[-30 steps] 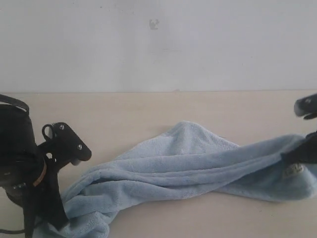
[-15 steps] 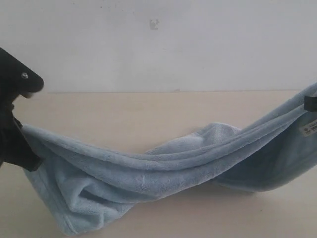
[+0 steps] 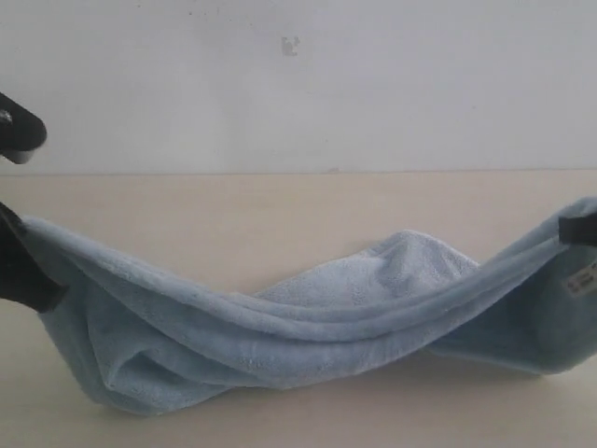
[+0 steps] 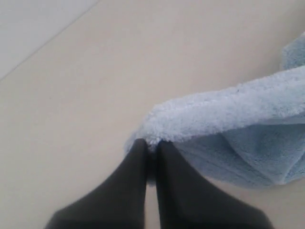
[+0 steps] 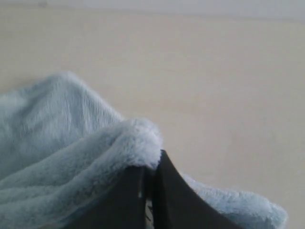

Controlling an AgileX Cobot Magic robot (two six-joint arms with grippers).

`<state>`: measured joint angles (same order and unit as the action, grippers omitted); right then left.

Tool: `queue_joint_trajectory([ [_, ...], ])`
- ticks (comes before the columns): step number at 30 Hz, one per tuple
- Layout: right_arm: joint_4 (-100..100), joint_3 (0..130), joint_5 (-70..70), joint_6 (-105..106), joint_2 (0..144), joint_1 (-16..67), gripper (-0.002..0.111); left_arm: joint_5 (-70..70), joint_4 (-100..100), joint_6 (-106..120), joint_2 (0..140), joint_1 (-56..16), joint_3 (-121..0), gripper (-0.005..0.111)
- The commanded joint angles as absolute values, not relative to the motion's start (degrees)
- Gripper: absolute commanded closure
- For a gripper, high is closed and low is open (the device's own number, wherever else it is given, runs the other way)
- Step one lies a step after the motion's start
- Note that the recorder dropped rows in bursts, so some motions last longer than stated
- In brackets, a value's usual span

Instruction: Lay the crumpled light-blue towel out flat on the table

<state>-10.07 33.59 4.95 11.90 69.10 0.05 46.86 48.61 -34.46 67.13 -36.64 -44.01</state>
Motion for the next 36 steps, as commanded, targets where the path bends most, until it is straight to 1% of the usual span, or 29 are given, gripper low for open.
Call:
queue_joint_trajectory([
  [1,-10.19,33.11,11.87,11.99,76.82,0.05,0.108,44.84,47.98,-35.17,71.75,-36.55,-40.72,0.103],
  [6,-10.60,33.33,10.10,12.30,78.16,0.00,0.108,45.13,47.48,-36.63,75.57,-36.55,-37.49,0.103],
  [8,-10.60,33.36,8.14,12.30,76.54,0.00,0.108,43.41,46.51,-36.64,74.90,-36.64,-38.08,0.103],
  [11,-11.25,33.88,6.14,10.71,72.21,0.00,0.108,42.07,38.66,-33.83,71.87,-36.64,-40.29,0.103],
  [15,-13.20,35.55,8.51,6.78,65.32,0.05,0.108,34.24,17.24,-12.24,67.21,-36.64,-39.47,0.103],
  [19,-13.19,33.87,9.49,10.96,65.37,0.05,0.108,29.84,-5.88,16.25,68.66,-36.64,-37.42,0.103],
  [22,-13.47,32.46,14.50,10.97,68.63,0.30,0.108,32.97,-23.12,36.78,72.98,-36.64,-36.78,0.103],
  [24,-13.85,32.63,21.26,12.92,71.30,1.91,0.108,37.32,-29.02,45.81,76.10,-36.64,-36.56,0.103],
  [31,-13.63,36.96,44.85,17.06,77.51,7.77,0.108,48.23,-31.67,48.30,83.26,-36.64,-36.56,0.103],
  [36,-11.87,37.28,48.81,17.32,77.81,9.27,0.108,58.34,-35.60,50.28,87.63,-36.64,-36.56,0.103],
])
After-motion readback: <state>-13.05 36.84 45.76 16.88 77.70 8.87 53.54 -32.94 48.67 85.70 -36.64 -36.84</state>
